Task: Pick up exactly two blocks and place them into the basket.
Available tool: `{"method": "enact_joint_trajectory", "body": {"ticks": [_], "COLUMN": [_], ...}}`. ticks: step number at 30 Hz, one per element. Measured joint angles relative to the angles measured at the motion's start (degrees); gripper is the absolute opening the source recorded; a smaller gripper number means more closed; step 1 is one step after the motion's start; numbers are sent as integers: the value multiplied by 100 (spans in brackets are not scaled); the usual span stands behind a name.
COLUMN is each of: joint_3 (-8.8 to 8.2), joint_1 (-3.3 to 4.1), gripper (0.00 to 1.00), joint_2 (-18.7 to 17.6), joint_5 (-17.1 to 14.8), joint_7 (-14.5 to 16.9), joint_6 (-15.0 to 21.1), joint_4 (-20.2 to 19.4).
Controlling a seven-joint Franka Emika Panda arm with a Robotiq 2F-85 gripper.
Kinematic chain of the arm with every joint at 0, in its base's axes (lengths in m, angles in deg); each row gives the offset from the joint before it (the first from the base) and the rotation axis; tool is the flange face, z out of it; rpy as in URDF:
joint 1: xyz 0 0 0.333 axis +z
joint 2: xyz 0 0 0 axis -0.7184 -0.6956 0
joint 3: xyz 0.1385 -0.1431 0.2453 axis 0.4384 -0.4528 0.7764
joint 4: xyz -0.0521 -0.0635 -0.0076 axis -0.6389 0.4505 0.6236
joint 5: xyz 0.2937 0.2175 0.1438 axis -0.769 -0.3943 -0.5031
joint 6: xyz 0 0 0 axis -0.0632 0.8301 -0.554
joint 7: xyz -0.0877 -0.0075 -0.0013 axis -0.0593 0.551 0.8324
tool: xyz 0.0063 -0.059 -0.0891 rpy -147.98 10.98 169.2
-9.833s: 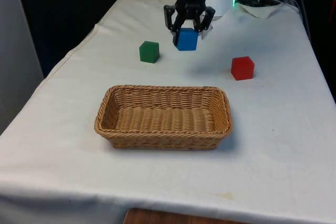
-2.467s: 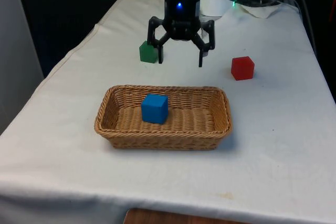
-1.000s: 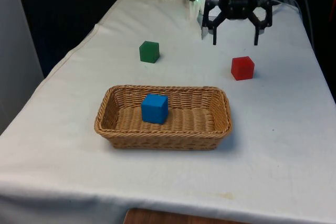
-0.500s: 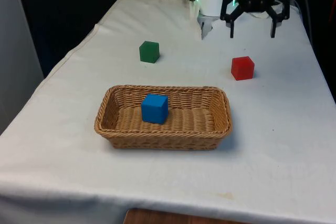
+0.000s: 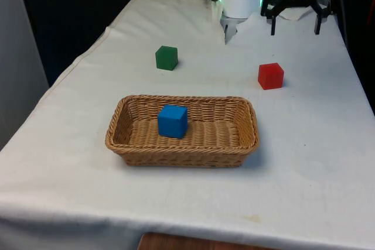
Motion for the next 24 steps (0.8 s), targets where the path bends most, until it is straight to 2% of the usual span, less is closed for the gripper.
{"method": "enact_joint_trajectory", "body": {"ticks": [9,17,24], "joint_3": [115,166,252], "joint_1": [-17,-57,-115], "gripper": [100,100,100], "joint_2": [246,218,69], "joint_5": [160,160,155], "joint_7": [40,321,676], "joint_6": [6,40,258], "joint_4": [-275,-367,-498]}}
